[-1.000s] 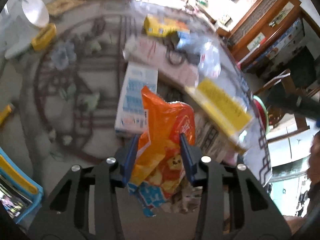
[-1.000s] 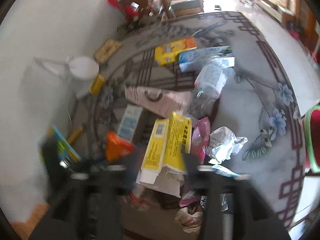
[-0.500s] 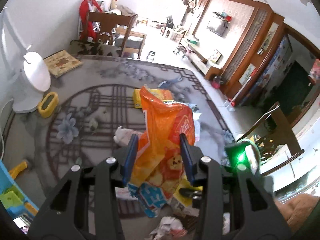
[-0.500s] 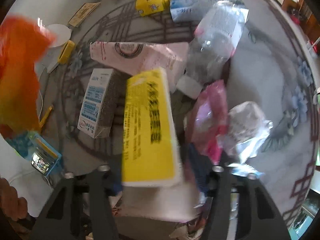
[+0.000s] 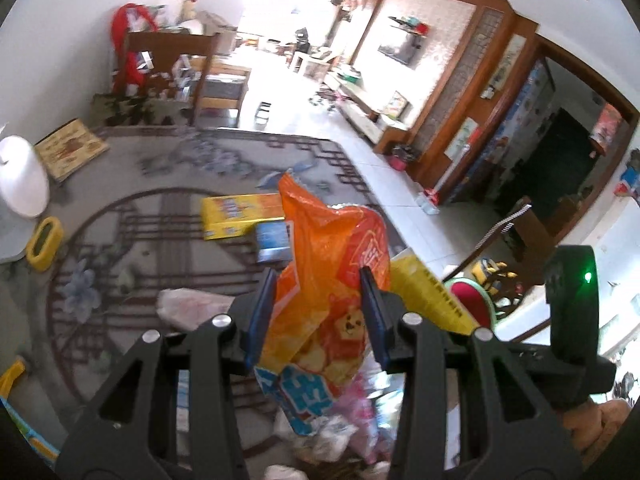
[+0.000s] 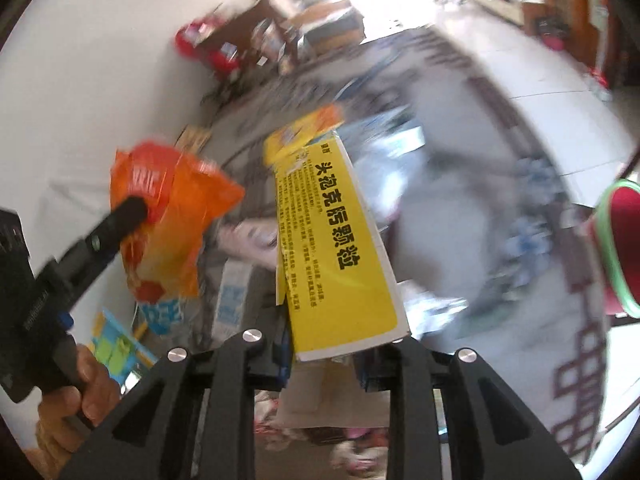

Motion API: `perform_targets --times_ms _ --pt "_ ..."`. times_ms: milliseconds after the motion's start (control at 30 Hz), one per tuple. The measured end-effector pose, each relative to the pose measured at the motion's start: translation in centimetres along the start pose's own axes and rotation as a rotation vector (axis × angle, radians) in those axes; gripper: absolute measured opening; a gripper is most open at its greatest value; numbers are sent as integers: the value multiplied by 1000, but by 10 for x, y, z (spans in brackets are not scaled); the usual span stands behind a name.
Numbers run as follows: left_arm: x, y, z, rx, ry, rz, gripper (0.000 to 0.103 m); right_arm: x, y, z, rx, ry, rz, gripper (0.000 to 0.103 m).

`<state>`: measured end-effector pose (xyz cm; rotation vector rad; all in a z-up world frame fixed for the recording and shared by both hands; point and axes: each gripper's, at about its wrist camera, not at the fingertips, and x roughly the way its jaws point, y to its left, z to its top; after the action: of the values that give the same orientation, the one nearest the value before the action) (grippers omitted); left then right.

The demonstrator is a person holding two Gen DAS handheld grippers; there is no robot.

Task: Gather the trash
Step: 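Carry both items to the red bucket and open both tools to drop them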

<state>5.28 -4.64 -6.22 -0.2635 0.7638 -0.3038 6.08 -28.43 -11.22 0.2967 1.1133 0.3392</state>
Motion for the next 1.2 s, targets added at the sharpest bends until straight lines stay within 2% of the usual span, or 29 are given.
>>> perform_targets --times_ms 167,333,500,633,733,933,1033,1100,1133,1167,1200 --pt "24 -56 3 56 28 -88 41 -43 -69 9 92 -91 -114 23" --pt "62 -122 0 116 87 -175 41 -89 -155 1 233 -168 -212 23" --pt "114 -217 -7 215 129 -281 41 -125 -229 -14 338 -202 -277 23" --pt "163 -279 -13 259 181 -328 41 -140 -282 -17 402 -205 -309 24" --pt "207 -328 -20 305 228 -335 41 -142 -323 -17 448 -193 -324 24" --pt "272 -387 -31 397 299 -322 41 -132 -372 -11 509 -168 -338 24" --pt "291 -408 -34 442 314 -322 42 -126 -387 -8 532 -163 -349 24" --pt "300 -416 -34 463 314 -307 48 -124 -398 -7 561 -174 -351 32" --pt "303 -418 -35 469 305 -291 61 -123 -402 -6 570 -178 -359 32" --pt "307 -421 -34 468 293 -280 69 -122 -406 -5 581 -176 -368 33" --pt "310 -422 -33 460 287 -275 70 -122 -410 -5 587 -175 -372 33"
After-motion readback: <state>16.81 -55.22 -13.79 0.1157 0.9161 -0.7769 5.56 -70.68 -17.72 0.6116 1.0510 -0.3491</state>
